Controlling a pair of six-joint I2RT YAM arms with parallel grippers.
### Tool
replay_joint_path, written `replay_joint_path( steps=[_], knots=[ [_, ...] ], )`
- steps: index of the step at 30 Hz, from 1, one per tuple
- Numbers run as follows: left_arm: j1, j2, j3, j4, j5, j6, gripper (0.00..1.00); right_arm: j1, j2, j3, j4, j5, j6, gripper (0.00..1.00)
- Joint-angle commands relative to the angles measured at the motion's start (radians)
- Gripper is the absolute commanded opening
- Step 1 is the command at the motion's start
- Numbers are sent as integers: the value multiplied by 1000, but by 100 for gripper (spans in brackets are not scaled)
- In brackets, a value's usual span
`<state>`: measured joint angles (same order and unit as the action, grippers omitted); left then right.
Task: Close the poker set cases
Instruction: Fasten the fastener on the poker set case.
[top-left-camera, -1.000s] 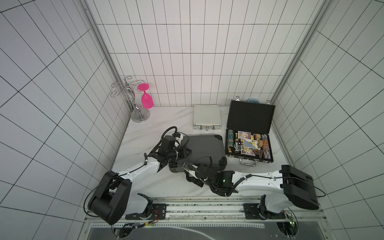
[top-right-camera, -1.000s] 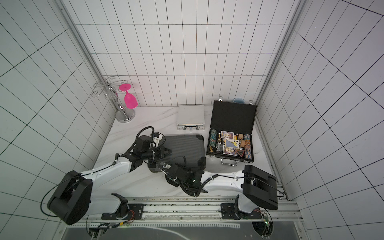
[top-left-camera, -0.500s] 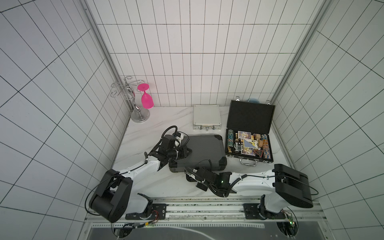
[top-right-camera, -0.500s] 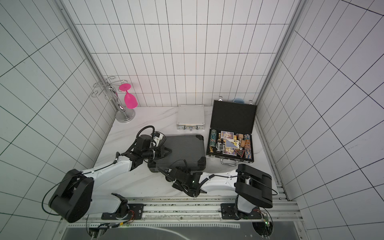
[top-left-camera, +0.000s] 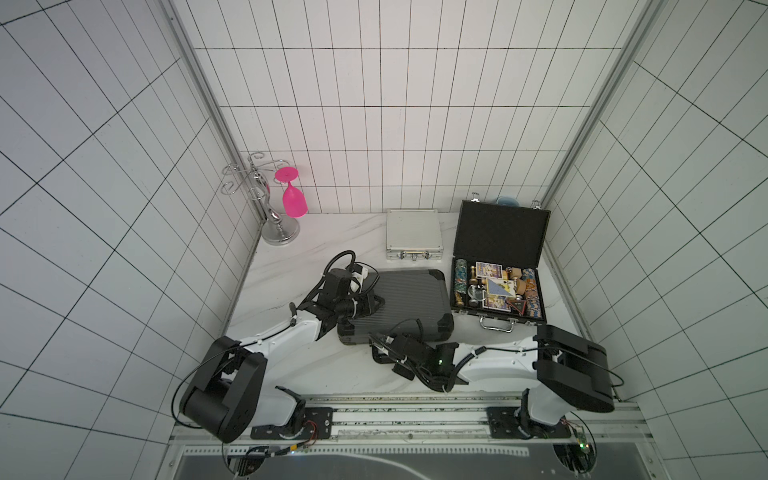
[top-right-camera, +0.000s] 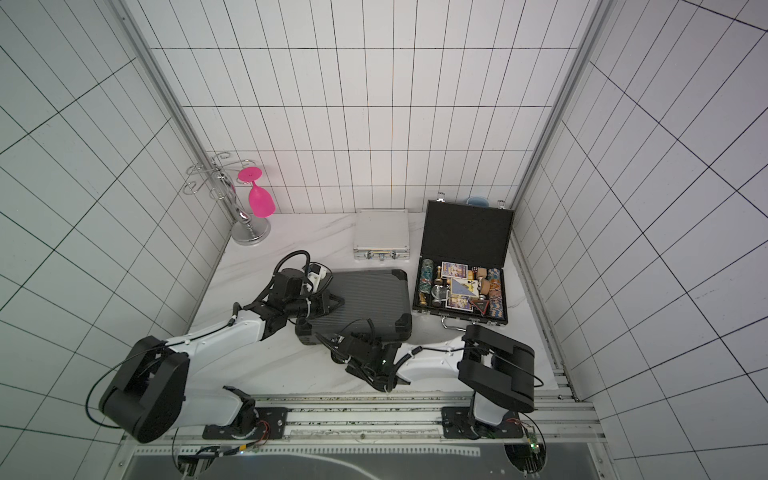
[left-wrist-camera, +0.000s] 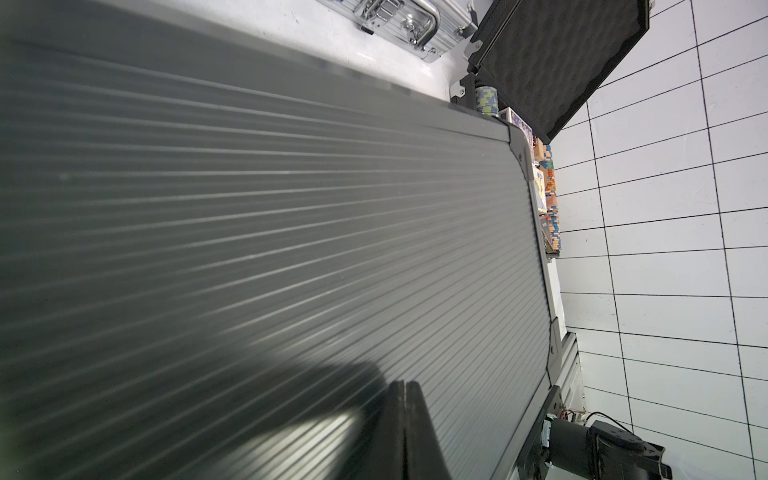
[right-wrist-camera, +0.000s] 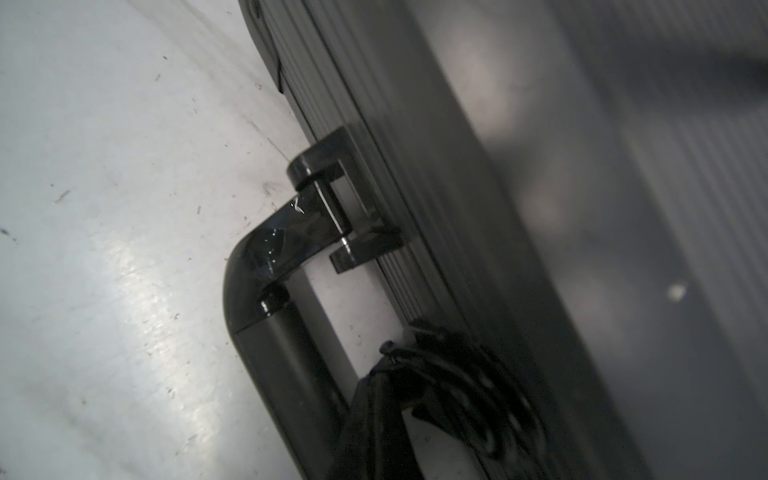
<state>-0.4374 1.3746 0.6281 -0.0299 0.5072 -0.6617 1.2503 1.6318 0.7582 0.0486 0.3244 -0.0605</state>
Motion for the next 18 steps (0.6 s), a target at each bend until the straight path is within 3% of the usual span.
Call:
replay_joint_path(
  steps=[1,7,18],
  knots=[
    [-1,110,-111,-404,-155,17,0,-25,43,-34,-7,88,-3,0],
    [0,99,-117,-418,-155,27,0,-49,95,-1,-28,116,-2,0],
    [0,94,-102,-438,-156,33,0,-121,146,70,-74,38,56,0]
  ],
)
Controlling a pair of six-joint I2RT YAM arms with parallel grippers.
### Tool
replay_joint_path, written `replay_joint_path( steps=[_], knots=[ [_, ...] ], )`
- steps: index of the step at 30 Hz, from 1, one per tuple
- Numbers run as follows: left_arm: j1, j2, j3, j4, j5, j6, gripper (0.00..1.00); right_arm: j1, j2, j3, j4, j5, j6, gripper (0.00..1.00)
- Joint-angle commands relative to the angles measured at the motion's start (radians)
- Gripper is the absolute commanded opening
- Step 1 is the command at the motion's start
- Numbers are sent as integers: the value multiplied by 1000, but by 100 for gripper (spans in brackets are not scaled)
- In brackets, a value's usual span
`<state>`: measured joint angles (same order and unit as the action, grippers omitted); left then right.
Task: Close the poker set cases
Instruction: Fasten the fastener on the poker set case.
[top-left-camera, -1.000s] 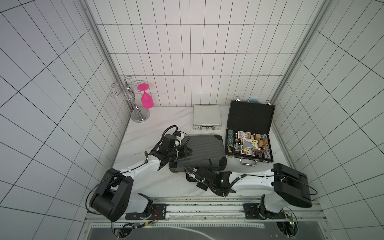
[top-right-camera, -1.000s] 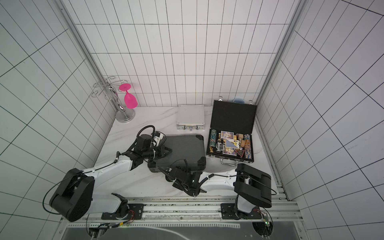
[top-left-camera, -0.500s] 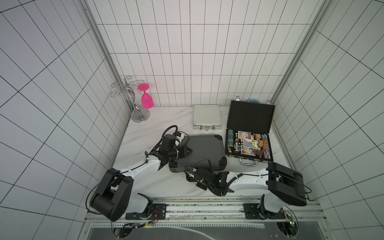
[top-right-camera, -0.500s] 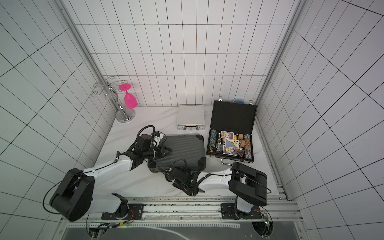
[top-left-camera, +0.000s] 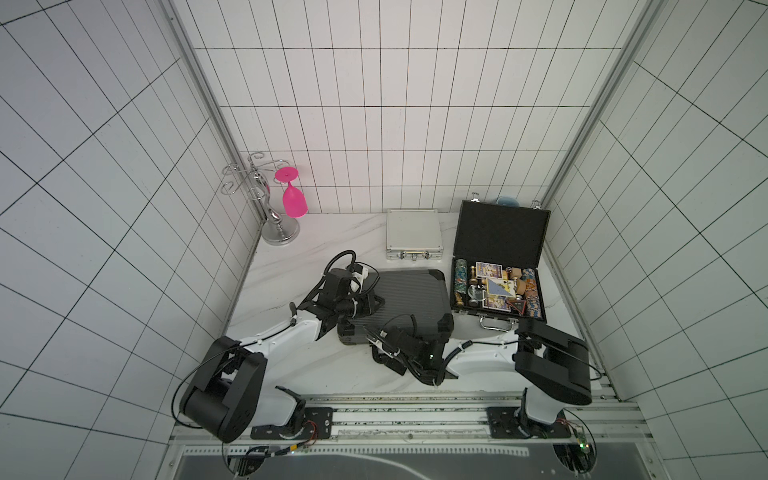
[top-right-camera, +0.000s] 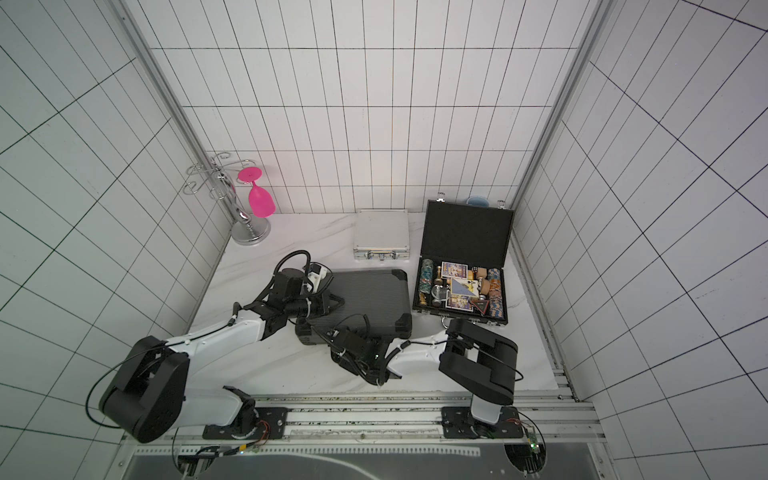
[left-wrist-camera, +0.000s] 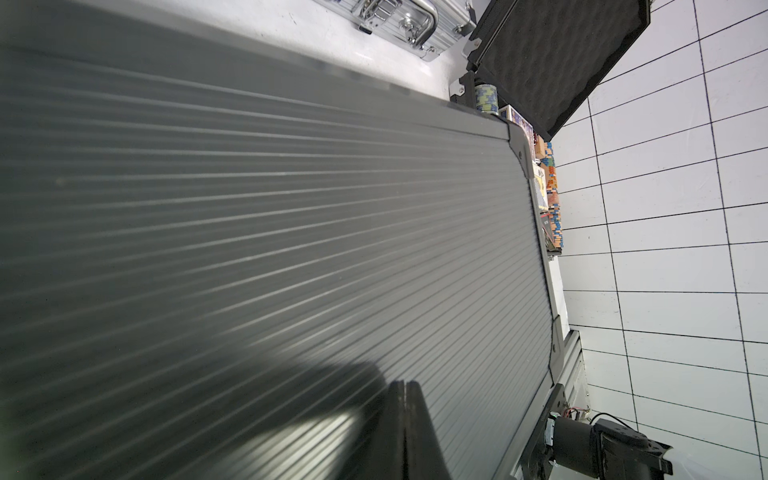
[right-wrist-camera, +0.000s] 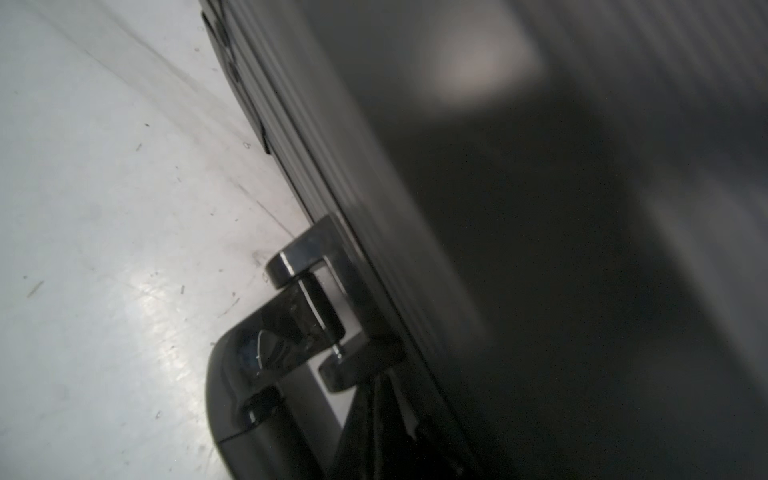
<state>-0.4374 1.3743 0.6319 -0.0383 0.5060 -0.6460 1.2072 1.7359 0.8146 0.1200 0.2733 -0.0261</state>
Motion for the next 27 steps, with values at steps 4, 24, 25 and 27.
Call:
replay_joint_path(
  steps=[4,24,25,27],
  knots=[
    [2,88,-93,-437,-160,15,0,-62,-93,-27,-81,108,20,0],
    [-3,33,143,-550,-230,51,3,-371,-505,10,-253,73,250,51],
    [-5,32,166,-567,-242,60,6,-405,-494,36,-286,37,261,55],
    [-7,35,193,-586,-260,75,13,-461,-466,79,-341,-9,282,59]
  ],
)
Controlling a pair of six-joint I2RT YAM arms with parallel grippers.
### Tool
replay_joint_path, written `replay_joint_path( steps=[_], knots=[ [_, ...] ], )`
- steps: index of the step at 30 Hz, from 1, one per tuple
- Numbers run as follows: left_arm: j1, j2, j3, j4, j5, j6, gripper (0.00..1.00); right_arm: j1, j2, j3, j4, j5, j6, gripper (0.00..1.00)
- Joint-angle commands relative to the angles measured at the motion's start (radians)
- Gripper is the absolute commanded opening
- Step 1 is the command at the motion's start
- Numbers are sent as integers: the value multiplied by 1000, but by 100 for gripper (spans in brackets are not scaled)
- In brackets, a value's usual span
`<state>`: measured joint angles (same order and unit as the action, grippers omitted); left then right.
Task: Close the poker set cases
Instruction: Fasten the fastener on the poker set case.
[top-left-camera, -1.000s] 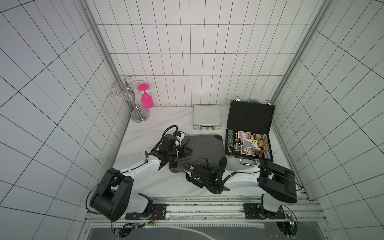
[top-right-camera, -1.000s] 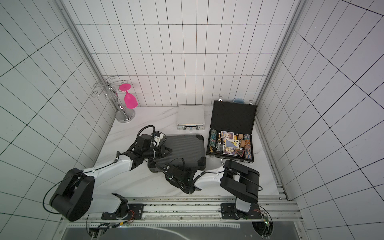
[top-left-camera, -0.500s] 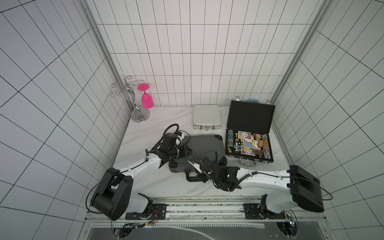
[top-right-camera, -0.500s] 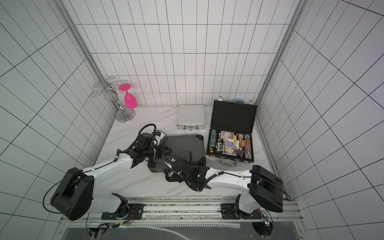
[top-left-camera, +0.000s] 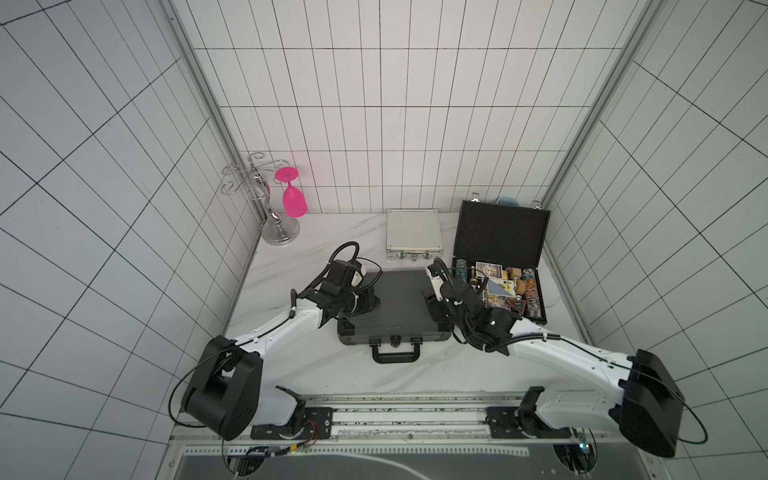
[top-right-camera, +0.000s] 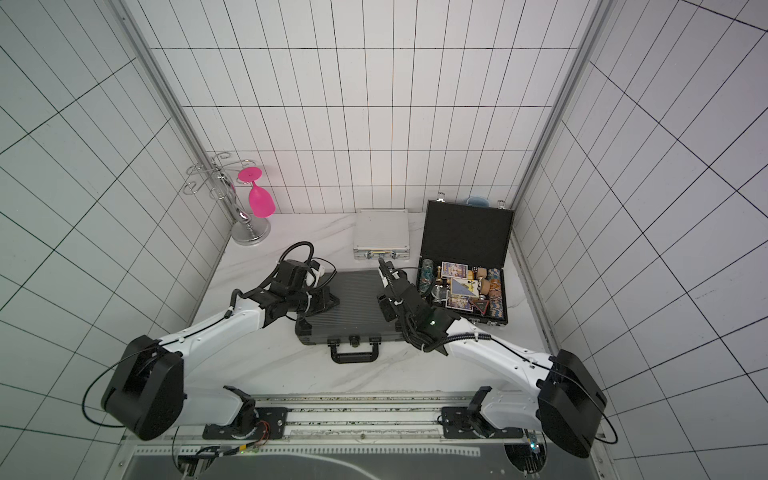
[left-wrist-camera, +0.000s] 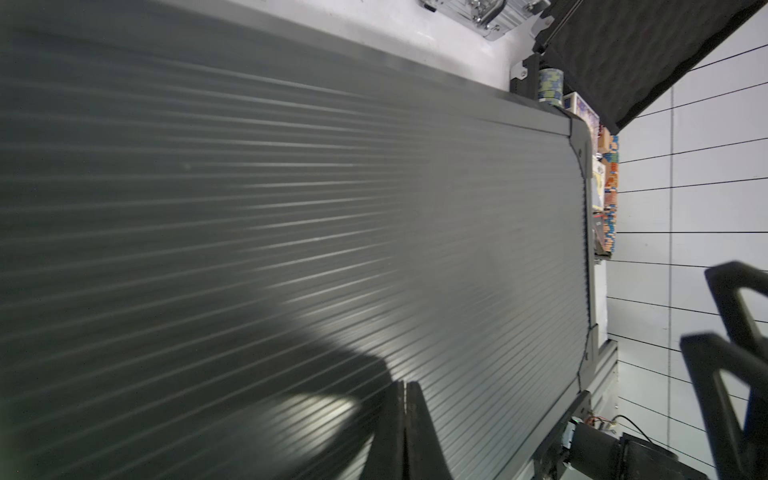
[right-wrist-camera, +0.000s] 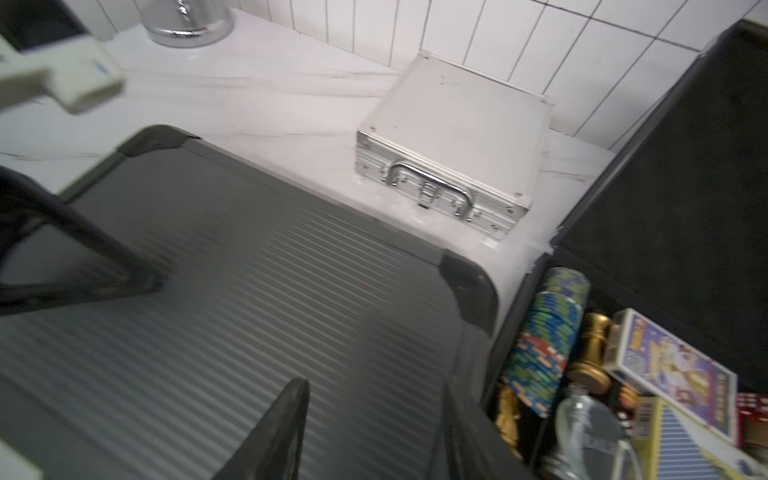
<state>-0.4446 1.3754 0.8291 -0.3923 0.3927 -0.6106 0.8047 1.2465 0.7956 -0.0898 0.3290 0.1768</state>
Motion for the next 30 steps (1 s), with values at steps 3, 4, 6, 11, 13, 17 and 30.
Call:
replay_joint_path(
  steps=[3,4,6,11,13,17,30],
  knots=[
    [-1,32,18,-241,-157,51,31,-118,55,127,-170,-135,87,64],
    [0,28,27,-243,-159,52,36,-131,62,127,-173,-148,86,65],
    [-1,11,45,-246,-156,54,45,-154,69,126,-174,-160,94,66],
    [1,-32,113,-313,-206,85,54,-197,70,125,-180,-186,119,71],
    [6,-41,131,-354,-263,103,56,-208,64,126,-180,-198,128,74],
    [45,-55,120,-386,-324,130,60,-221,55,147,-203,-255,152,89],
    [-291,-218,49,-402,-443,153,48,-224,42,112,-160,-318,143,88]
  ],
)
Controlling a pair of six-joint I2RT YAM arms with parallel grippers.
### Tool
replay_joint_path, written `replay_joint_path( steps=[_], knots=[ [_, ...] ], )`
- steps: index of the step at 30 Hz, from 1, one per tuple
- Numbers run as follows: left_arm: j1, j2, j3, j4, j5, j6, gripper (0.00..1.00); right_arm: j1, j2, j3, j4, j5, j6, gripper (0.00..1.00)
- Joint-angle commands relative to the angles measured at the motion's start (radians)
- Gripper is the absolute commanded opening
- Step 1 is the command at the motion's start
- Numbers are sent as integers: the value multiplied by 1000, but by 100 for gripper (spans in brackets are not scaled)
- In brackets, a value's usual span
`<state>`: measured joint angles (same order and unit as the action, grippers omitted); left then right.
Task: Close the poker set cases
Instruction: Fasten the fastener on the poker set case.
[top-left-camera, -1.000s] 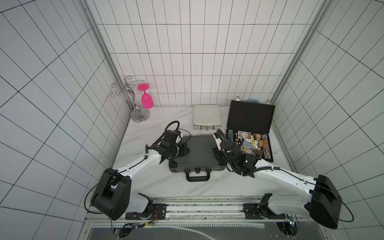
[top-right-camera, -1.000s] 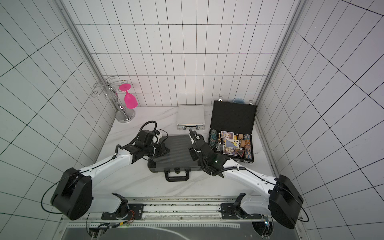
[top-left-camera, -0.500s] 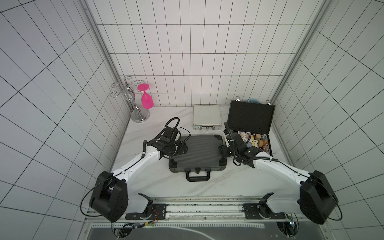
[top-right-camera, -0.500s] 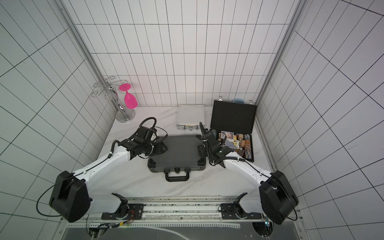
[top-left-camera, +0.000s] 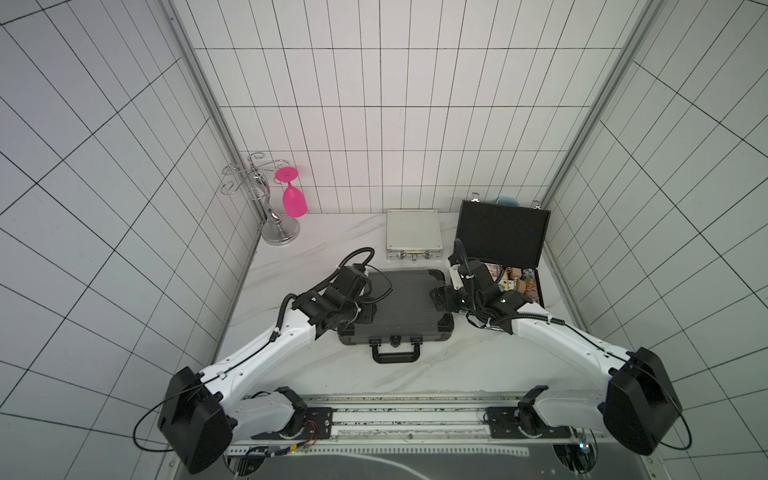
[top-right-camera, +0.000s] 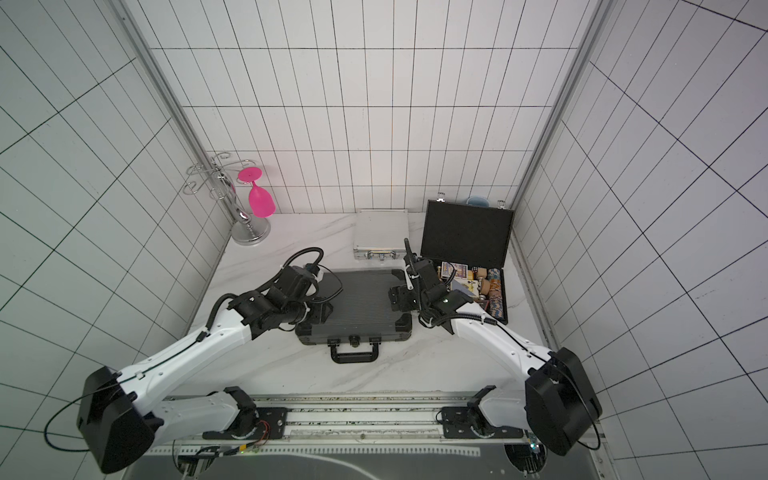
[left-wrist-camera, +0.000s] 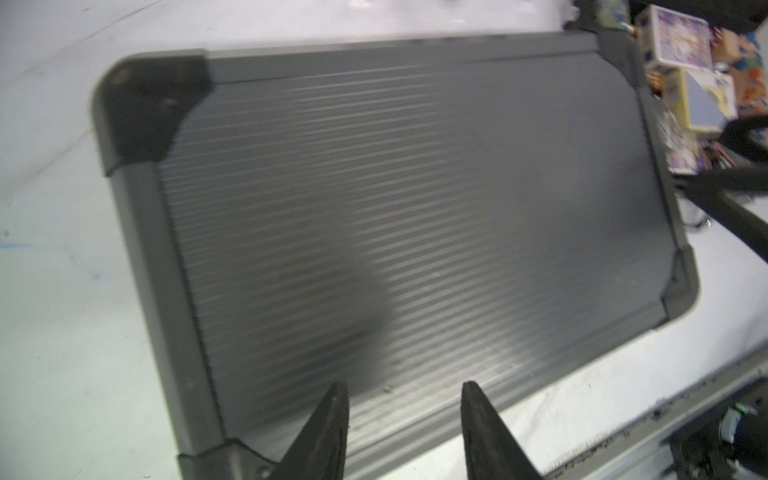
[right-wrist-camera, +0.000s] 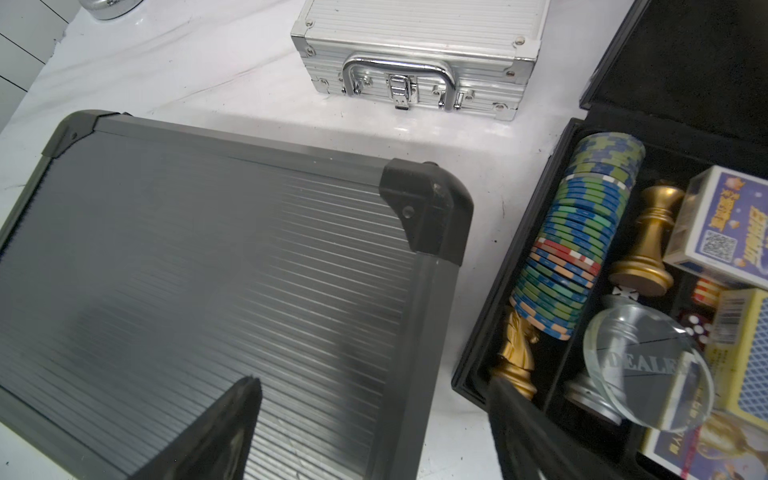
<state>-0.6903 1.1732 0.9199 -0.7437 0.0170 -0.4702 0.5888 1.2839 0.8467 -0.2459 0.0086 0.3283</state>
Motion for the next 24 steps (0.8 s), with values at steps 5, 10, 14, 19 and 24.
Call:
replay_joint_path(
  steps=[5,10,14,19,24],
  knots=[
    [-106,-30,-84,-59,-56,33,61,-28,20,68,-4,-8,-3,88],
    [-190,27,-82,-56,-81,36,65,-52,5,46,0,-14,5,89],
    [-250,75,-69,-48,-117,30,65,-61,-11,32,7,-46,12,89],
    [-281,127,-64,-49,-193,11,67,-63,-10,17,19,-50,15,88],
    [-285,168,-16,-36,-255,-10,68,-64,-9,17,29,-59,23,88]
  ],
)
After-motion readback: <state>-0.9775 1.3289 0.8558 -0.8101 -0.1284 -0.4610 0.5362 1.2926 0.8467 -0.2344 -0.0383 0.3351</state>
